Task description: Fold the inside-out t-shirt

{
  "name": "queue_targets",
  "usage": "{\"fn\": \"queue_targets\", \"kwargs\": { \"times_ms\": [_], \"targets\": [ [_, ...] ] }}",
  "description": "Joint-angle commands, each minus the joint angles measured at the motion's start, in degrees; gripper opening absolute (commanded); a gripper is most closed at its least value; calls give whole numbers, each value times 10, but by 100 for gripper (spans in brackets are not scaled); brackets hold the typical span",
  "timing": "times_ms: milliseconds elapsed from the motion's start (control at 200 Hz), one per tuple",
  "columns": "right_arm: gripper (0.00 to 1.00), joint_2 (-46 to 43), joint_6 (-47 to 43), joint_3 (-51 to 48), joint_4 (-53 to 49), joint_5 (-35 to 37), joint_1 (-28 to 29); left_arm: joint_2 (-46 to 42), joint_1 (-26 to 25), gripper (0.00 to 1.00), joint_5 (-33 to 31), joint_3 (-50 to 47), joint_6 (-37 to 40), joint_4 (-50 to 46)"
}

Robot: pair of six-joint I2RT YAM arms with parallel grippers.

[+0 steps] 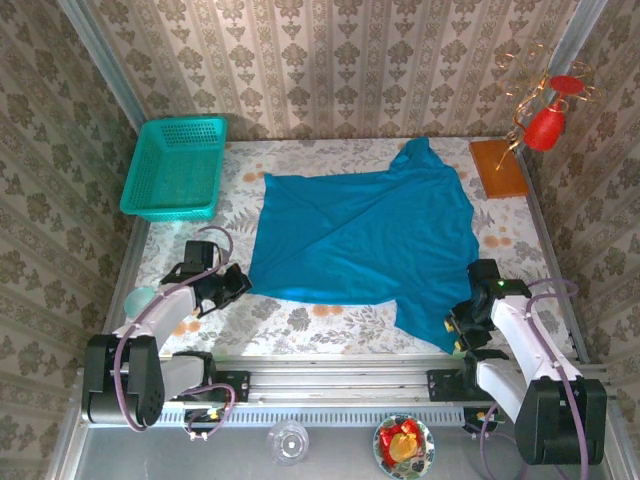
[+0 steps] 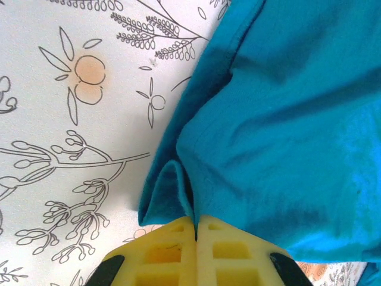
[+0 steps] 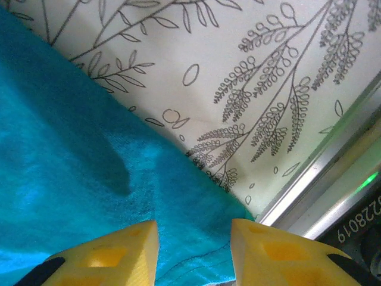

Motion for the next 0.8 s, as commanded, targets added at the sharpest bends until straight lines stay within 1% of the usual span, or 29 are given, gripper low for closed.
{"fn": "queue_targets", "kwargs": {
  "times_ms": [0,80,185,375,570,650,795],
  "targets": [
    [37,-4,50,-5,-50,-3,11,-8,9,0,12,21,17,-17],
    [38,-9,59,-2,-69,4,14,-11,15,0,13,29,23,-28],
    [41,-14,72,-10,-75,-6,16,-22,26,0,17,28,25,-34],
    [44,12,84,-23,-47,-25,22,-33,45,1,27,23,31,-42],
    [43,48,92,-36,-12,-45,26,-29,57,1,36,22,36,-42],
    [43,64,98,-32,-13,-43,29,-26,58,1,38,21,36,-39],
    [35,67,107,-23,-20,-29,34,-20,59,1,41,19,35,-30]
  ]
}}
